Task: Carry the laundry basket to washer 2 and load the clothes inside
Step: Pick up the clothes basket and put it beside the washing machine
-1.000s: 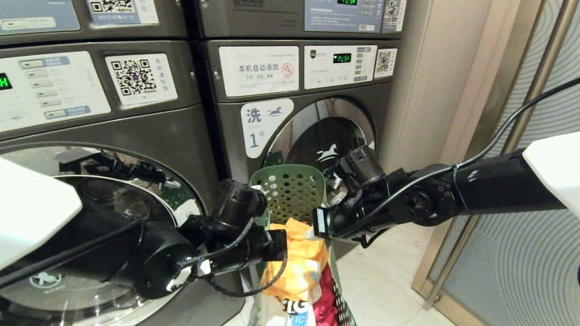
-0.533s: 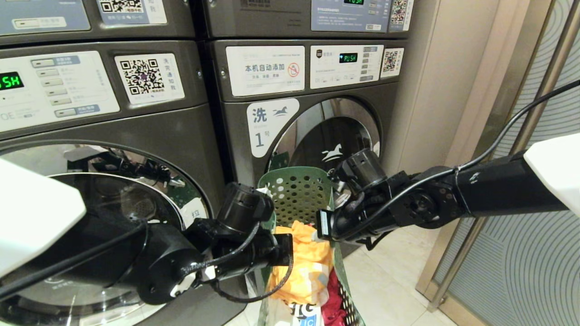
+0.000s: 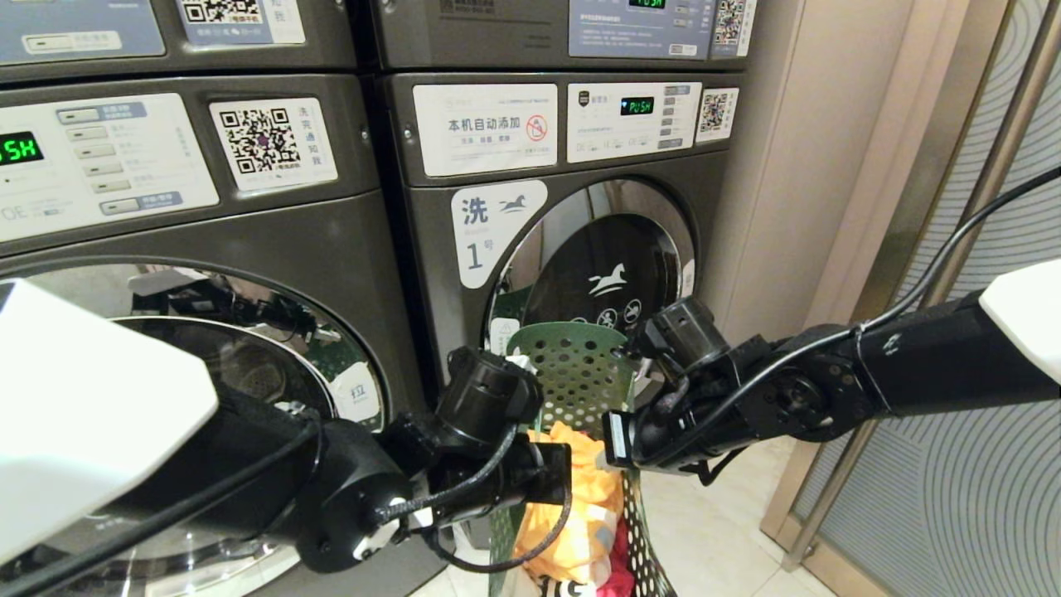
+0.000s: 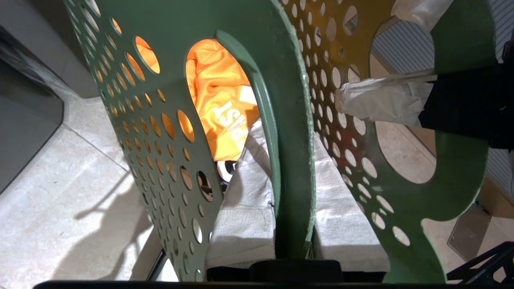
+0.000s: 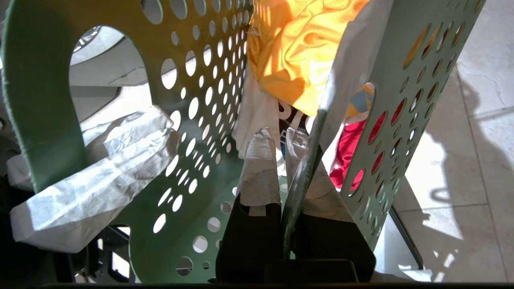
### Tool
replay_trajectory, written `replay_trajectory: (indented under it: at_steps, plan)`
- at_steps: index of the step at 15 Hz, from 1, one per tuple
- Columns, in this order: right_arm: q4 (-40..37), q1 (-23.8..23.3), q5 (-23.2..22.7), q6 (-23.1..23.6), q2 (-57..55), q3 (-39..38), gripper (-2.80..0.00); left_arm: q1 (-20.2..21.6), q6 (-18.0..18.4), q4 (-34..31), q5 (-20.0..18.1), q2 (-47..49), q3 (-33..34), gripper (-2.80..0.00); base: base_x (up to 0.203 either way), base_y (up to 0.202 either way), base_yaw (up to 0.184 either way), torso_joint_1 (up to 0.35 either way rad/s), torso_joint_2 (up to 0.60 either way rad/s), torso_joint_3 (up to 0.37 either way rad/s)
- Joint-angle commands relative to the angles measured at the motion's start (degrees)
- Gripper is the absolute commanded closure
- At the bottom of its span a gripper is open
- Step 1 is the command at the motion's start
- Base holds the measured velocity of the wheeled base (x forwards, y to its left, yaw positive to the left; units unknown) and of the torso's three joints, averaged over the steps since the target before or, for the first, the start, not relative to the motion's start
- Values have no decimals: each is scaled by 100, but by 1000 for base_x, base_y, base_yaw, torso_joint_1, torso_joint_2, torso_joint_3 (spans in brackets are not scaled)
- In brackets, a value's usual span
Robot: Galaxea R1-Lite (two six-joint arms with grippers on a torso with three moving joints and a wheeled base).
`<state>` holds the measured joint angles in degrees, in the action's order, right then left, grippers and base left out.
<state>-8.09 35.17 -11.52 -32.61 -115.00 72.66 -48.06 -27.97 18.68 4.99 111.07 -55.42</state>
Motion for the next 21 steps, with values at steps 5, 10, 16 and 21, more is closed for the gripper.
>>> replay_trajectory:
  at_steps: [5, 10, 16, 21]
  plan:
    - [-8, -525, 1, 50, 186, -357, 0, -281, -112, 4, 20, 494, -383, 0, 0, 0, 0, 0, 2, -88]
    - [-8, -866, 1, 368, 173, -361, 0, -568, -113, 5, 230, 795, -644, 0, 0, 0, 0, 4, 2, -199]
    - [0, -1143, 1, 598, -134, -250, 0, -863, -113, -16, 345, 1249, -969, 0, 0, 0, 0, 5, 3, -197]
    - [-2, -1261, 9, 665, -603, 371, 0, -835, -138, -22, 408, 1426, -1076, 0, 0, 0, 0, 2, 3, -197]
